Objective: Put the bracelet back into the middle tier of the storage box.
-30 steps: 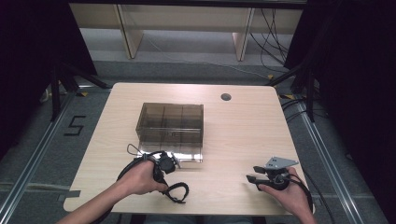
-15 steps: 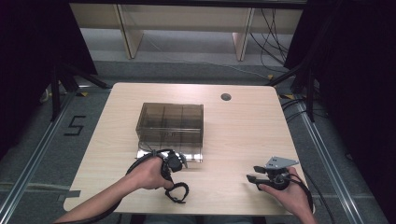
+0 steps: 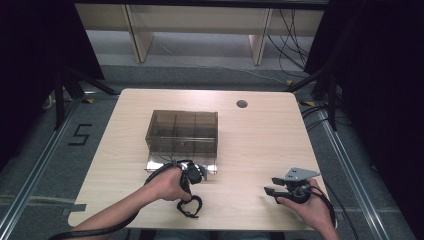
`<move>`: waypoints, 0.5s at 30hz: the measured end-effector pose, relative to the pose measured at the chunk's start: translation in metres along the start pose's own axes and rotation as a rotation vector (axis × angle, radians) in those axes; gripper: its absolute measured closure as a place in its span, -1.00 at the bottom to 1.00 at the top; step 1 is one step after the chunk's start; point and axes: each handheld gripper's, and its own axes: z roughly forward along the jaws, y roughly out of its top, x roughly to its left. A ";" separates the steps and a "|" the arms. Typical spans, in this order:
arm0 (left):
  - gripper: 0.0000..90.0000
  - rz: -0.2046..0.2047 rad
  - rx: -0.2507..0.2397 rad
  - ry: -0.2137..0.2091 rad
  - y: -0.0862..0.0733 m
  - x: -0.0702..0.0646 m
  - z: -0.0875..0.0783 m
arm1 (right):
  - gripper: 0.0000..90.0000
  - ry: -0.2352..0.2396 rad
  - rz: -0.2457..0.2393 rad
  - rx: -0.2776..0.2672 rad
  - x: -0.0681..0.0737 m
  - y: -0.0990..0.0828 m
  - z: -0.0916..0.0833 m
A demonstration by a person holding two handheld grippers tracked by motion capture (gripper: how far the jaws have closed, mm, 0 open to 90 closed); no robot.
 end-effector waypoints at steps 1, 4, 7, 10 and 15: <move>0.22 0.002 0.002 0.001 0.000 0.000 0.001 | 0.11 0.004 0.008 0.005 0.001 0.000 -0.001; 0.24 0.011 0.010 0.007 0.001 0.000 0.004 | 0.11 0.008 0.020 0.007 0.002 0.000 0.000; 0.26 0.021 0.010 0.014 0.001 -0.001 0.006 | 0.11 0.009 0.020 0.006 0.002 0.000 0.000; 0.31 0.035 0.017 0.017 0.002 -0.002 0.007 | 0.11 0.005 0.008 0.005 0.001 0.000 0.001; 0.37 0.055 0.020 0.020 0.004 -0.005 0.009 | 0.11 0.005 0.006 0.008 0.001 0.000 0.000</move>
